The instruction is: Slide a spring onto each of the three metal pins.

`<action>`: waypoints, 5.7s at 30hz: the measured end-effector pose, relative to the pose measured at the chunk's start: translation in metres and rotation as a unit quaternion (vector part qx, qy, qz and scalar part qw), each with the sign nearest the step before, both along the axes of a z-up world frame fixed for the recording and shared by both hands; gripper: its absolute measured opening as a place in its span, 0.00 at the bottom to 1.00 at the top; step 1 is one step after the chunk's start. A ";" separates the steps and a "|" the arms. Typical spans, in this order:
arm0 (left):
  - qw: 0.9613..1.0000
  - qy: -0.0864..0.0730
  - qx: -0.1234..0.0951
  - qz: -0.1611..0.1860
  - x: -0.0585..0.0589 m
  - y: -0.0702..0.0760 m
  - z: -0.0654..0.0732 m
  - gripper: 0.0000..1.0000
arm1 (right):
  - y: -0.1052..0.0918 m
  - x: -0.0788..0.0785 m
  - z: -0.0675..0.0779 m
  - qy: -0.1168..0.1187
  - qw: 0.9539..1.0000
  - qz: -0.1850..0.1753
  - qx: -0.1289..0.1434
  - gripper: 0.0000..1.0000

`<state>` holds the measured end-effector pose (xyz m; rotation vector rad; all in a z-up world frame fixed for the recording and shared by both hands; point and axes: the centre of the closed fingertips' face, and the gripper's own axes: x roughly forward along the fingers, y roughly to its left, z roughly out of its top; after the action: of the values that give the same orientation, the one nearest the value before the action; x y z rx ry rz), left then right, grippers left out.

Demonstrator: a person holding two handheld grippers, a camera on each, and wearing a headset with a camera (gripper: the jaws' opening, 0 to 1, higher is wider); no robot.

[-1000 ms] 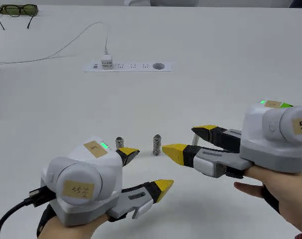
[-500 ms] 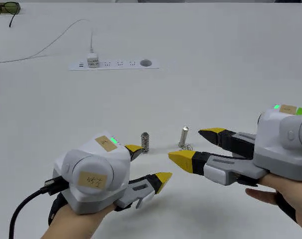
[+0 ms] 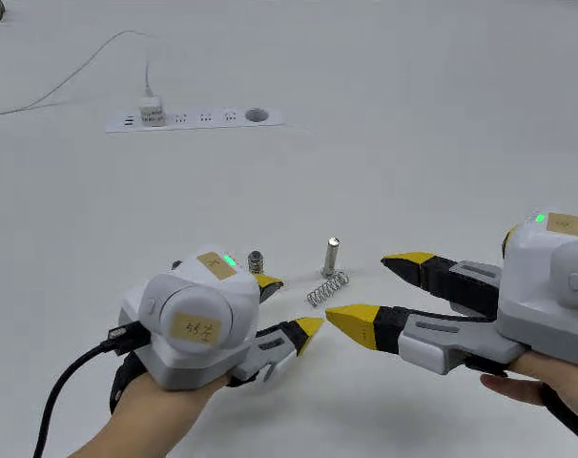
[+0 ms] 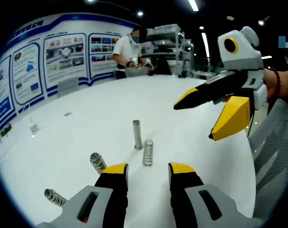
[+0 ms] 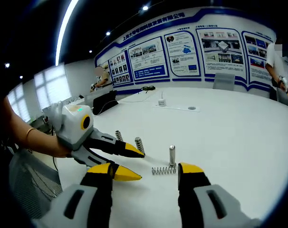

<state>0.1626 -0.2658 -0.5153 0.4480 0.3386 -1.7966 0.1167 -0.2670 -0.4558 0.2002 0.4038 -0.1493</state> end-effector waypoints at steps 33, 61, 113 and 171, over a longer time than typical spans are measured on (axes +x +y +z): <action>0.999 0.004 0.041 -0.020 -0.008 -0.025 -0.024 0.13 | 0.000 -0.019 -0.016 0.021 1.000 0.005 -0.006 0.62; 0.999 -0.006 0.029 -0.035 -0.008 -0.007 -0.011 0.10 | -0.013 -0.020 -0.003 0.000 0.999 -0.036 0.023 0.60; 0.989 0.103 -0.102 -0.042 -0.018 0.056 0.061 0.10 | 0.034 0.029 0.012 -0.081 0.966 -0.014 0.246 0.28; 0.997 0.053 -0.034 0.032 0.015 0.080 0.048 0.37 | -0.016 0.038 0.045 -0.077 0.997 -0.010 0.028 0.12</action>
<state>0.1777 -0.1861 -0.4669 0.2909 0.3600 -1.7669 0.1551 -0.2832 -0.4105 0.2691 0.2532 -0.1418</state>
